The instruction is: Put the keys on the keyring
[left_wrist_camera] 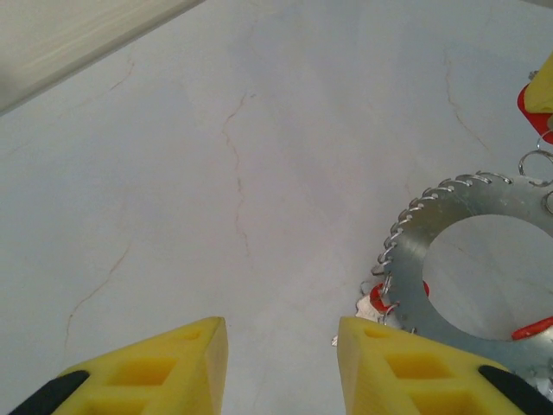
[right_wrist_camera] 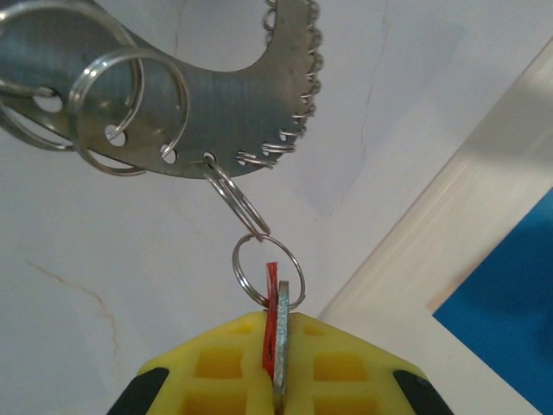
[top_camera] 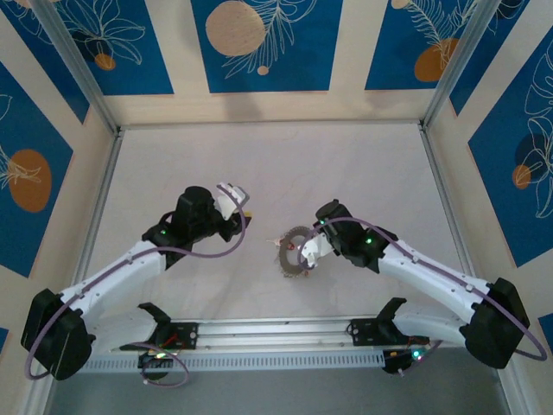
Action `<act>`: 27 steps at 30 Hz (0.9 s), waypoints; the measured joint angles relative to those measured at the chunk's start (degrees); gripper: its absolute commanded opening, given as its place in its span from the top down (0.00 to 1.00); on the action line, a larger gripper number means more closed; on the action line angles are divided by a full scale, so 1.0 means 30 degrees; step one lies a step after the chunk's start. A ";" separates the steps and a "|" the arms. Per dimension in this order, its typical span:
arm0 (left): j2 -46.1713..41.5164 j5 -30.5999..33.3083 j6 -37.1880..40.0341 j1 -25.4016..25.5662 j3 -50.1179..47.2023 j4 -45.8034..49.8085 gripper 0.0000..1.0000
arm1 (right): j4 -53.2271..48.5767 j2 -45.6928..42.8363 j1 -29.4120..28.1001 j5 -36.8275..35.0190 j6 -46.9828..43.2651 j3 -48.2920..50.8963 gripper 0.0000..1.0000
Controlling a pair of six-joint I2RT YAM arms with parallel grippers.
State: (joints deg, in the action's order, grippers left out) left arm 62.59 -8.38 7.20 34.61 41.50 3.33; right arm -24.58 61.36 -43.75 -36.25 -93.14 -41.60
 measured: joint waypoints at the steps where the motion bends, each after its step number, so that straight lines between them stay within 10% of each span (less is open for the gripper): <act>1: -0.0095 0.0095 -0.0102 0.0000 -0.0036 -0.0015 0.61 | 0.0102 -0.0153 0.0102 0.0007 -0.0495 0.0015 1.00; 27: -0.1508 0.3439 -0.0940 -0.0525 -0.0969 -0.0845 0.39 | 0.3942 -0.1756 0.1792 0.7745 -0.8480 -0.3140 1.00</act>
State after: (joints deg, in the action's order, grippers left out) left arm 58.06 1.93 4.38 33.04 38.59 0.80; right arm -12.75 56.10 -38.37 -13.02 -118.58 -51.03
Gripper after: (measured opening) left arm 0.605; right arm 0.079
